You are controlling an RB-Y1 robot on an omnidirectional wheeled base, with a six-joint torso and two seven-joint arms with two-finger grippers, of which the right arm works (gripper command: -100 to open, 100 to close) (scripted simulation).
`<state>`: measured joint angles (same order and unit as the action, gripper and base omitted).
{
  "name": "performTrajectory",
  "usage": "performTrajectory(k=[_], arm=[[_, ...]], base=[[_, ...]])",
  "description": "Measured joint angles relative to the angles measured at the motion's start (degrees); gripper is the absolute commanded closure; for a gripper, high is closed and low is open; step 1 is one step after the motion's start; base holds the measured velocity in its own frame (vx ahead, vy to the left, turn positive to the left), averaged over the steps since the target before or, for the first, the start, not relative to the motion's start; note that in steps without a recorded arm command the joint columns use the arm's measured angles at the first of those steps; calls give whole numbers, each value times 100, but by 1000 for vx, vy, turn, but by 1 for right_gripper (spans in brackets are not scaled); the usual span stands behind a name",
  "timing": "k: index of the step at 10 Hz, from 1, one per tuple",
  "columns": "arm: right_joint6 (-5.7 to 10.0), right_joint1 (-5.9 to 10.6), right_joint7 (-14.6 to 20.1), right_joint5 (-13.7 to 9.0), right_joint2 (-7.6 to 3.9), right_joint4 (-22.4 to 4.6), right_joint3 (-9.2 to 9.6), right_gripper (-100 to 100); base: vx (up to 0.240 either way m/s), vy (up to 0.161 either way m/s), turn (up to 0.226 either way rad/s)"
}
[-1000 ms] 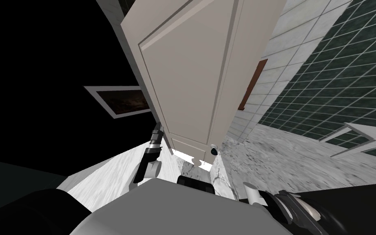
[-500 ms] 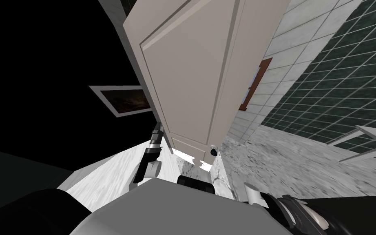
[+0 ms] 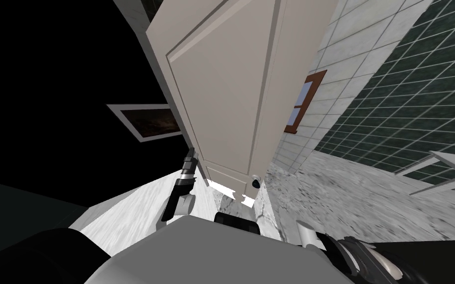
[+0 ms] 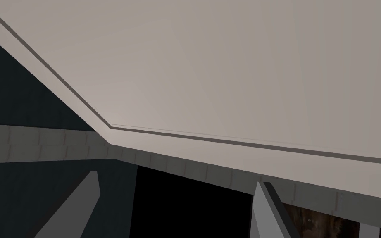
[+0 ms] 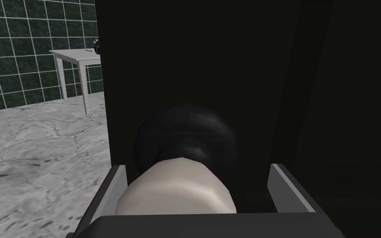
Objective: Push the door open
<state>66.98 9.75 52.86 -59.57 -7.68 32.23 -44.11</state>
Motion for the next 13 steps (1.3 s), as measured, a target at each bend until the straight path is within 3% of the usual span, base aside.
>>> performTrajectory(k=[3, 4, 6, 7, 8, 9, 10, 12, 13], arm=[[38, 16, -22, -1, 23, -34, -199, 100], [56, 49, -20, 0, 0, -94, -286, 100], [182, 188, 113, 17, -156, -471, -463, 100], [275, 257, 131, 27, -164, -567, -551, 100], [253, 211, 49, 14, -98, -394, -606, 100], [299, 279, 112, 27, -192, -627, -693, 100], [251, 202, -3, 7, -46, -328, -809, 100], [351, 338, 81, 25, -194, -666, -919, 100], [292, 273, -49, 4, -66, -377, -1019, 100]], base=[[8, -68, 38], [29, -93, 38], [29, -92, 16], [13, -63, 23], [24, -87, 51], [49, -100, 45], [33, -63, -9], [59, -83, 25], [36, -60, -28]])
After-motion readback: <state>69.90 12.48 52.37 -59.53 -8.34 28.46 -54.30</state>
